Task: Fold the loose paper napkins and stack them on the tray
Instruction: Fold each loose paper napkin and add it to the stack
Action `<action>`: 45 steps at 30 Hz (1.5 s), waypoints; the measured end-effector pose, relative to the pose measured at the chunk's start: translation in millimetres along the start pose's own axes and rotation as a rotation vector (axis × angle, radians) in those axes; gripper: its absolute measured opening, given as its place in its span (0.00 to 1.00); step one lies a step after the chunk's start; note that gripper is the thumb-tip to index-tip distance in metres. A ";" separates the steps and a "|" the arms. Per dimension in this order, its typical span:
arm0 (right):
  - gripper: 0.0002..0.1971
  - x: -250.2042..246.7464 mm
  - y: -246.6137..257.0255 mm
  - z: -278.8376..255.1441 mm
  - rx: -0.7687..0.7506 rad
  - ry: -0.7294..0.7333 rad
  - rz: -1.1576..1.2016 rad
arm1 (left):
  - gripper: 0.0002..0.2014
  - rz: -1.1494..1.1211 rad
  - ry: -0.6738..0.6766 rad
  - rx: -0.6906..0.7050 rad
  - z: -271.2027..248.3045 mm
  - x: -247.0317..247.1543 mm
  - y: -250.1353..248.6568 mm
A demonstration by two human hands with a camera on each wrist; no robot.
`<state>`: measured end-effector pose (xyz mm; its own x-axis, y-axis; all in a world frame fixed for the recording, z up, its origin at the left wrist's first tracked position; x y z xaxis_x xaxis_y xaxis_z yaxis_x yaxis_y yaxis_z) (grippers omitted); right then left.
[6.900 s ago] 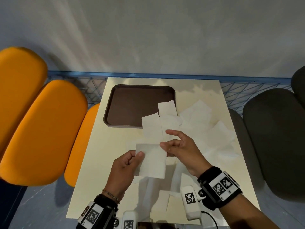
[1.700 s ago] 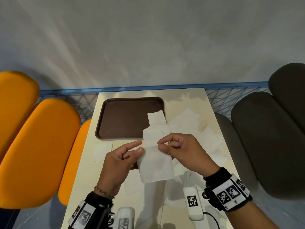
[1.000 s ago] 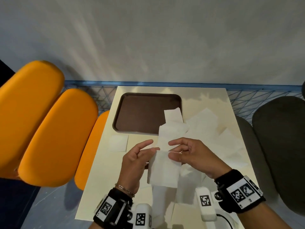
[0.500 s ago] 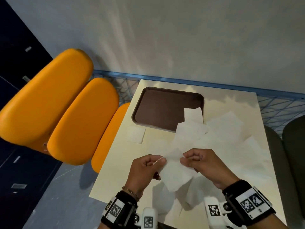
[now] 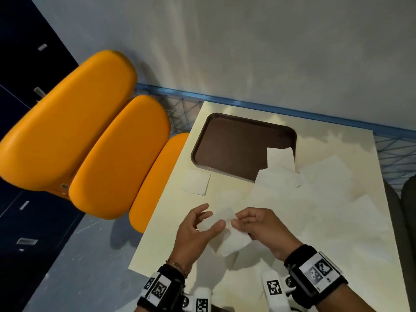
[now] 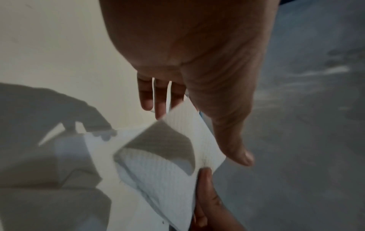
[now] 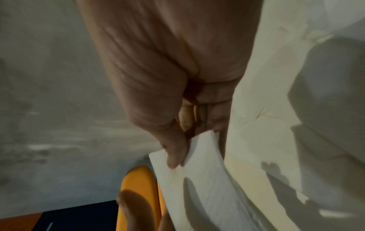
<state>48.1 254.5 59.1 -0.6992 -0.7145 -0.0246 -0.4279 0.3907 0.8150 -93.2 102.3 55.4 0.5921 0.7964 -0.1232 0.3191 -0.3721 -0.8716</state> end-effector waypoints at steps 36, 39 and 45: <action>0.10 73.8 -35.0 235.2 0.124 -0.431 -0.352 | 0.08 0.564 -0.259 0.062 251.0 -53.2 27.7; 0.10 72.2 -36.2 237.3 0.115 -0.427 -0.377 | 0.09 0.572 -0.272 0.061 249.9 -53.2 26.6; 0.14 66.4 -10.9 225.0 0.042 -0.467 -0.532 | 0.10 0.612 -0.305 0.065 248.9 -53.3 26.8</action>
<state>-122.5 333.4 -81.7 -0.5575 -0.4949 -0.6665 -0.7948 0.0862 0.6008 -300.4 168.5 -79.4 0.4136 0.5541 -0.7225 -0.0573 -0.7761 -0.6280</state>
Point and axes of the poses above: each hand's wrist, its own z-axis towards the middle knuckle, its own x-axis out of the palm, y = z × x, the point moved 10 cm from there along z, towards the middle knuckle, and after that the axes turned 9 degrees about -y, right-handed, at the moved point
